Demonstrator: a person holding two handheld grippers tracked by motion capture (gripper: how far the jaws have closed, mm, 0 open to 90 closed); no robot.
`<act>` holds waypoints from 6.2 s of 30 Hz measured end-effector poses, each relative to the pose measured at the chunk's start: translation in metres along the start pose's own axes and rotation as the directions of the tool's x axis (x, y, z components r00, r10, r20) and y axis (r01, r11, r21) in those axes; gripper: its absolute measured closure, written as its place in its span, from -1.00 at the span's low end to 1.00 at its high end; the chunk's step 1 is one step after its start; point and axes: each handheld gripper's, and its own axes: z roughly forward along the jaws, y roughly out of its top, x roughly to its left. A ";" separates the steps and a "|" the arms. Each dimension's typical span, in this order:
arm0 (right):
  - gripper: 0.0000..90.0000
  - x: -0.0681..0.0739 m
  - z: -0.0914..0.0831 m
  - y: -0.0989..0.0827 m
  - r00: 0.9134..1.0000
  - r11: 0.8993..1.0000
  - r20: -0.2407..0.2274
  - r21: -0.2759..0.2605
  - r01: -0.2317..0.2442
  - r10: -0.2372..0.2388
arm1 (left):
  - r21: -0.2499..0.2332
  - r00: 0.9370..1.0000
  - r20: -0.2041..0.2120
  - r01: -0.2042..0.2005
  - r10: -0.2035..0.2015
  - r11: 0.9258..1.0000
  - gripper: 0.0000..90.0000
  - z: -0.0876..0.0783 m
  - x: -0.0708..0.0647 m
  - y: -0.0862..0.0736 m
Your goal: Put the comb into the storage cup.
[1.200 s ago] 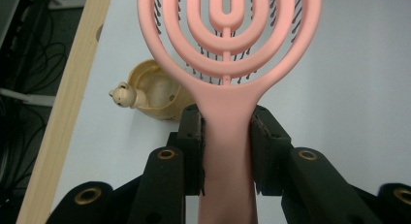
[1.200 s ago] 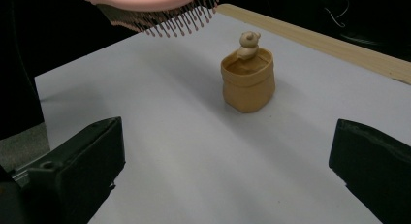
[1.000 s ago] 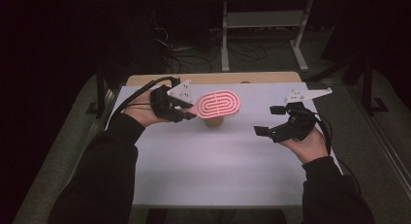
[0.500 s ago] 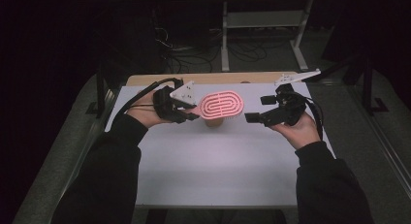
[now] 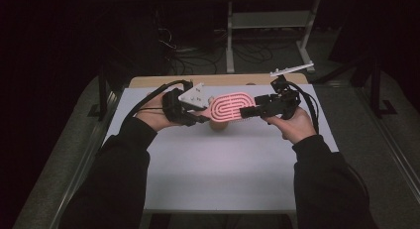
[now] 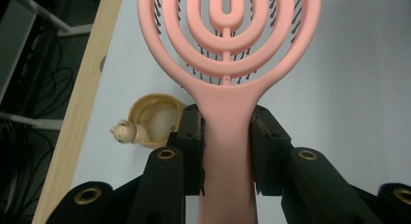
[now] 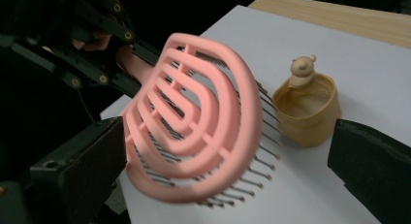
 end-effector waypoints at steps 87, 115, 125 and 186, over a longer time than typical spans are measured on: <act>0.40 0.021 -0.009 0.033 0.991 0.979 -0.045 0.167 -0.117 0.126 | -0.163 0.966 0.032 0.260 -0.258 0.952 -0.76 0.014 -0.010 -0.057; 0.40 0.022 -0.043 0.066 0.993 0.988 0.016 0.099 -0.121 0.120 | -0.249 0.926 0.004 0.365 -0.376 0.897 -1.00 0.005 -0.019 -0.105; 0.40 0.020 -0.055 0.074 0.991 0.988 0.049 0.080 -0.130 0.127 | -0.257 0.909 0.002 0.404 -0.417 0.878 -1.00 0.007 -0.022 -0.123; 0.41 -0.036 -0.026 0.086 0.957 0.966 0.182 0.082 -0.245 0.227 | -0.453 0.797 -0.062 0.514 -0.601 0.728 -1.00 -0.007 -0.071 -0.222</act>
